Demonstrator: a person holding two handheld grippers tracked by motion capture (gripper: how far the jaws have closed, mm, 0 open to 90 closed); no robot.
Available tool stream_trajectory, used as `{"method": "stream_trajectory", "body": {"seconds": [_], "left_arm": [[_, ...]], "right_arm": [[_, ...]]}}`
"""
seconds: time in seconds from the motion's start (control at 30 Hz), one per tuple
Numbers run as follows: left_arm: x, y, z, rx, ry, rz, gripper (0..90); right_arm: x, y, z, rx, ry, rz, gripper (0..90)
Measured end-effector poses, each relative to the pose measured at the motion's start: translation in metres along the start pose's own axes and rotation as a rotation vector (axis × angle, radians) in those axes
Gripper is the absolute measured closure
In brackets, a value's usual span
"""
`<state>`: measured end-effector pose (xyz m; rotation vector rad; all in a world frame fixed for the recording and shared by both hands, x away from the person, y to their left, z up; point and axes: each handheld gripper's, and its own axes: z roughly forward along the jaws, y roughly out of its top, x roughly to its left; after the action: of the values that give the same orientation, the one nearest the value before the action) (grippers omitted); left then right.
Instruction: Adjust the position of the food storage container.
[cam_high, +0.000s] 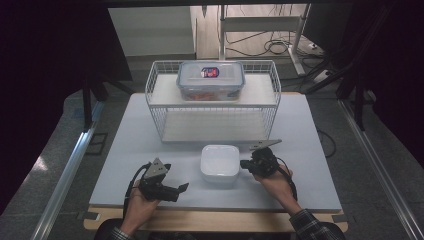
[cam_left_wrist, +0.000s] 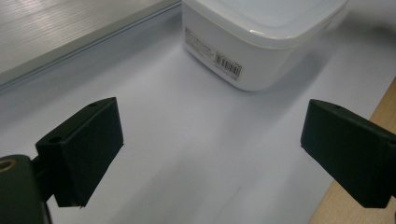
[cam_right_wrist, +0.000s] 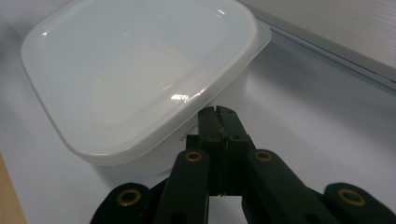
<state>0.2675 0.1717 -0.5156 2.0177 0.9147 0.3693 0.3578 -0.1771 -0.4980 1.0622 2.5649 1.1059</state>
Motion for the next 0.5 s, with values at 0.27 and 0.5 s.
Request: {"method": "stream_trajectory", "body": {"seconds": [0.27,0.5], "left_arm": [[0.001,0.000,0.000,0.020,-0.003,-0.013,5.5],[-0.002,0.001,-0.001,0.055,0.002,-0.009,5.9]], "right_arm": [[0.002,0.004,0.004,-0.009,0.006,-0.014,87.1],[0.000,-0.003,-0.014,-0.057,-0.042,-0.030,72.1]]}}
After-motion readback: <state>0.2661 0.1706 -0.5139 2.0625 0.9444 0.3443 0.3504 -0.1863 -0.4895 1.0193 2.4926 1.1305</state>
